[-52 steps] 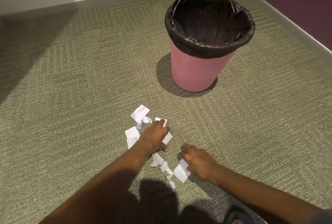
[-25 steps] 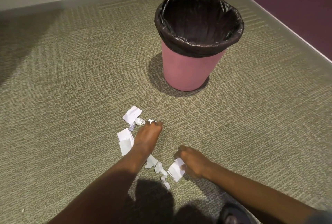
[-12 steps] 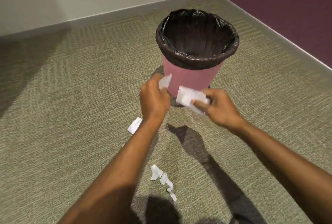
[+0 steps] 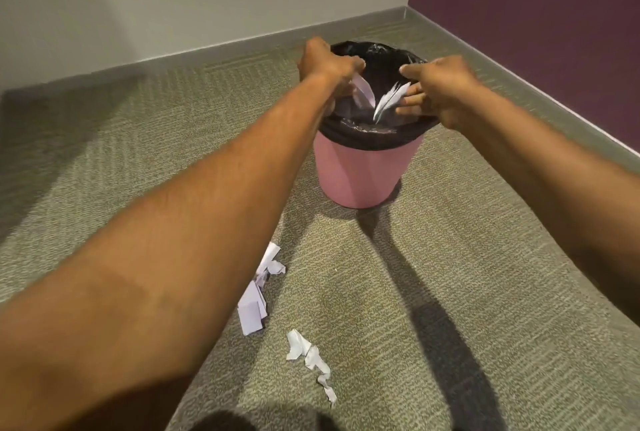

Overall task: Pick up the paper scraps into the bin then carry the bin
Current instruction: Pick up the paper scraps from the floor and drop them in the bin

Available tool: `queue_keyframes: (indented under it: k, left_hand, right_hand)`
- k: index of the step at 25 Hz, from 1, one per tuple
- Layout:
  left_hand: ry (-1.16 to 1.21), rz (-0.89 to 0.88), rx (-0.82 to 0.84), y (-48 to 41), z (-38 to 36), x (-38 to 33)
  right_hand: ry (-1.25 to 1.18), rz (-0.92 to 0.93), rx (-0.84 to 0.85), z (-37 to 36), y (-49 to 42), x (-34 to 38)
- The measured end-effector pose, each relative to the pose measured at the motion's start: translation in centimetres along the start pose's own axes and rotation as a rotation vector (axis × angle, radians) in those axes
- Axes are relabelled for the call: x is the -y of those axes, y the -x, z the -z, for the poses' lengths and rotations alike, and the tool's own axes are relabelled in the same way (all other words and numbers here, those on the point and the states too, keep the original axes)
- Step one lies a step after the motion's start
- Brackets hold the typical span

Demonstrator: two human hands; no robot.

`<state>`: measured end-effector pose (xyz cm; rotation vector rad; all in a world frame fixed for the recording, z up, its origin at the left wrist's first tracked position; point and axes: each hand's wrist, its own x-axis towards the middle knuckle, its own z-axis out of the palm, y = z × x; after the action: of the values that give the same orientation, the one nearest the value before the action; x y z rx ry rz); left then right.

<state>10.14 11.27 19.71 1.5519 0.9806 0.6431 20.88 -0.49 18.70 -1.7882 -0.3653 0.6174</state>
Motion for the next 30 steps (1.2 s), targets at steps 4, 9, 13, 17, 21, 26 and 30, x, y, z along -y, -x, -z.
queue_keyframes:
  k: [4, 9, 13, 17, 21, 26, 30]
  left_hand:
    - [-0.046, -0.041, 0.071, 0.1, 0.9, 1.0]
    - [-0.267, -0.093, -0.081, 1.4, 4.7, 8.2]
    - [-0.597, -0.031, -0.033, 3.7, 9.0, 17.2]
    - [-1.156, 0.015, 0.419, 6.5, 12.0, 25.0]
    - [-1.361, 0.072, 0.531, 8.0, 12.2, 29.7]
    - [-1.352, 0.112, 0.556, 8.0, 10.4, 31.4]
    - [-1.371, 0.016, 0.542, 8.0, 9.8, 31.3]
  right_hand:
    - [0.008, 0.078, -0.034, 0.3, 0.1, -0.8]
    - [0.138, 0.339, 0.061, -1.3, 4.0, -4.2]
    - [0.382, 0.347, 0.531, -4.9, 9.3, -12.4]
    - [0.886, 0.354, 1.006, -7.8, 14.1, -22.0]
    - [1.214, 0.554, 1.197, -9.0, 17.4, -28.4]
    - [1.284, 0.731, 1.135, -10.9, 18.7, -29.5]
    - [1.332, 0.890, 1.057, -11.4, 19.6, -29.8]
